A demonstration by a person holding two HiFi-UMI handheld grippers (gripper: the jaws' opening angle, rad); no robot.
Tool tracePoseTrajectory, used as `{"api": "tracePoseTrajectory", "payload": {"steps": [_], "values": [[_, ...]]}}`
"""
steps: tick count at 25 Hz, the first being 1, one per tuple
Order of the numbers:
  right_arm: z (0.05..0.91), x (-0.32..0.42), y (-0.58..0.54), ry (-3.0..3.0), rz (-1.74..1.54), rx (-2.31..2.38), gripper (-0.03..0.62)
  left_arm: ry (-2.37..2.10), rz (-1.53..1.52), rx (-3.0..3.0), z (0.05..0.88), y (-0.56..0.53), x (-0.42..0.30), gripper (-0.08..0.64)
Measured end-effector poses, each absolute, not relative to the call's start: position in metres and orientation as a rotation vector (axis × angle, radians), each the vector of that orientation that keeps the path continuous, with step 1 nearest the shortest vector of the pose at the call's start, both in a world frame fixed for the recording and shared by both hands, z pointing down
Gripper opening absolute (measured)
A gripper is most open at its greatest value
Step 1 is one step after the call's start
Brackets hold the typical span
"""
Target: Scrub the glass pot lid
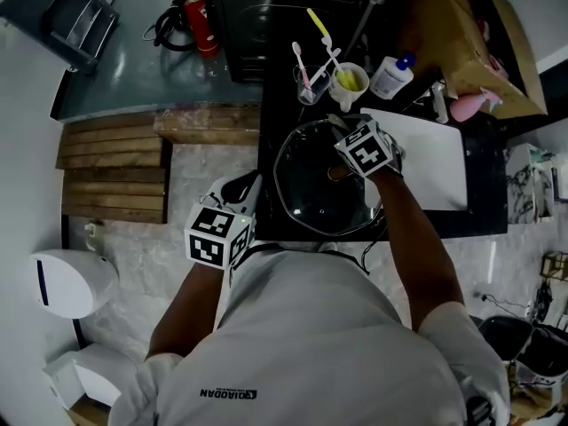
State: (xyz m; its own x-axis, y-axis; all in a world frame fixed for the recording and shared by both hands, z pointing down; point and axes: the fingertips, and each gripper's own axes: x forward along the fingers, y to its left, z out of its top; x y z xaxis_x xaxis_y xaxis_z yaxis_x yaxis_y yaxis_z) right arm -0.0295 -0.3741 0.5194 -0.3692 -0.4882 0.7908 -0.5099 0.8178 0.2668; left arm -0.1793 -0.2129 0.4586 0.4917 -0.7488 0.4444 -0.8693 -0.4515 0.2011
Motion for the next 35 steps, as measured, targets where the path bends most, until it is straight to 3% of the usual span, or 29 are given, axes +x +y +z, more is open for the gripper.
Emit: {"api": "tracePoseTrajectory", "payload": {"steps": [14, 35], "values": [[0.549, -0.056, -0.368, -1.929, 0.22, 0.692, 0.098, -1.346, 0.395, 2.322, 0.46, -0.213, -0.206, 0.017], [0.544, -0.124, -0.314, -1.941, 0.109, 0.617, 0.1, -1.274, 0.437, 2.358, 0.468, -0.189, -0.236, 0.016]]}}
